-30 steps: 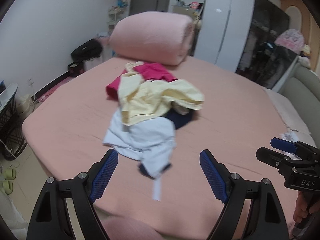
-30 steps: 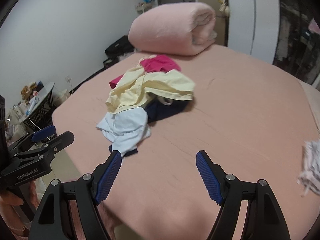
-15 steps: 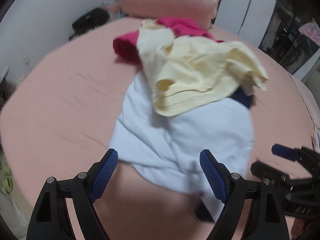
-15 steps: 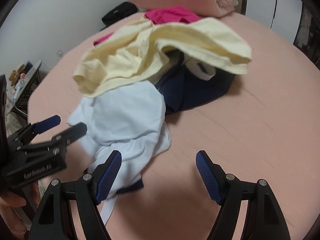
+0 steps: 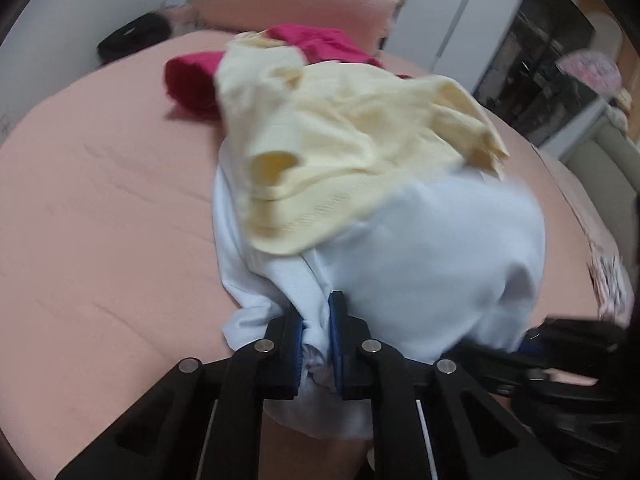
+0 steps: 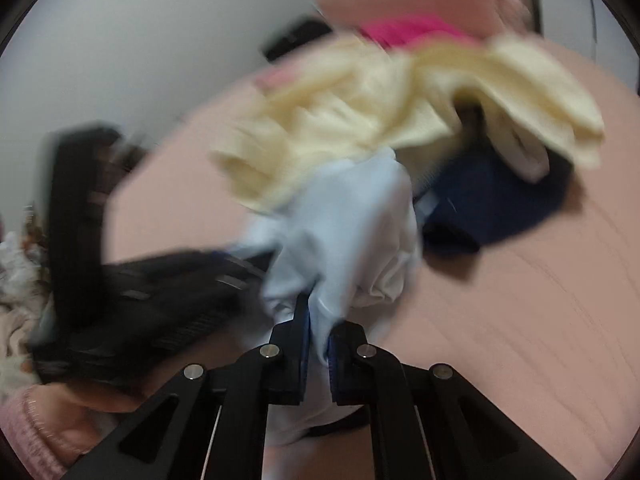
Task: Fold clothes
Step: 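Grasp the white navy-trimmed shirt hem with the right tool while the left tool grasps it too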
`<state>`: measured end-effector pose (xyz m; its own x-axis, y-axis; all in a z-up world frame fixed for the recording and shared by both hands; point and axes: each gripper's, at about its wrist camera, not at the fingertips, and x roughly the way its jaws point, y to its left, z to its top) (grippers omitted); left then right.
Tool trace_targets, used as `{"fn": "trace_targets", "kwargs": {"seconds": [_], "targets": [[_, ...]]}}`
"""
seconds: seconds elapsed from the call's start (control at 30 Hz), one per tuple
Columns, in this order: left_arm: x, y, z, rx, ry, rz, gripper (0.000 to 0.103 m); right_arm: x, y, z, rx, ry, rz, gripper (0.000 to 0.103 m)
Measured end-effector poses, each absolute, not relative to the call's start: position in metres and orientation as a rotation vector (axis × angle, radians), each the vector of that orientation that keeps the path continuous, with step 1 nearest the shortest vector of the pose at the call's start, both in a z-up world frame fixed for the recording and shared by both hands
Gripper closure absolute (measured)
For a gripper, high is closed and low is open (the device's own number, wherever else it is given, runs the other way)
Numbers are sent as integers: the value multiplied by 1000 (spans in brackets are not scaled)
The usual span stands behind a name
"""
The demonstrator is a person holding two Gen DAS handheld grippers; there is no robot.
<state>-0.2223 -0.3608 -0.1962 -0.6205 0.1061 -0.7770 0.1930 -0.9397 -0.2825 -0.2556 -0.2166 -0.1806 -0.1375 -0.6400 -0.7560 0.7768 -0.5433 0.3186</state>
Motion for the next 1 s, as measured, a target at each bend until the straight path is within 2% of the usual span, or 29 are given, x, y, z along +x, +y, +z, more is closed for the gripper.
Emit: {"fn": "trace_targets", "kwargs": {"seconds": [0.07,0.23,0.43,0.53,0.6,0.77,0.8,0.83,0.87,0.9,0.93,1.0], "targets": [[-212,-353,-185,1331,541,-2791,95,-244,-206,-161,1055,190,-1831,97],[-198,-310,-147,1362,416,-2921,96,-229,-167,-132,1020,202,-1851,97],[-186,-228,-98,1442,313,-3171,97,-229,-101,-90,1026,45,-1908,98],[-188,-180,-95,1514,177,-3196,96,-223,-52,-71,985,4,-1954,98],[-179,-171,-102,1511,237,-3150,96,-220,-25,-71,992,37,-2045,98],[-174,-192,-123,1571,267,-2934,94,-240,-5,-98,1217,102,-2097,97],[-174,-199,-126,1573,268,-2899,91,-243,-10,-104,1222,140,-2103,96],[-177,-208,-128,1570,271,-2863,79,-245,-17,-111,1226,187,-2113,89],[-181,-218,-130,1566,283,-2828,67,-242,-21,-117,1235,224,-2118,68],[-186,-230,-133,1559,308,-2799,38,-242,-25,-122,1246,243,-2116,56],[-190,-240,-137,1551,328,-2779,27,-245,-32,-130,1243,230,-2112,41],[-197,-256,-146,1555,339,-2750,27,-253,-48,-146,1236,227,-2113,38]]}}
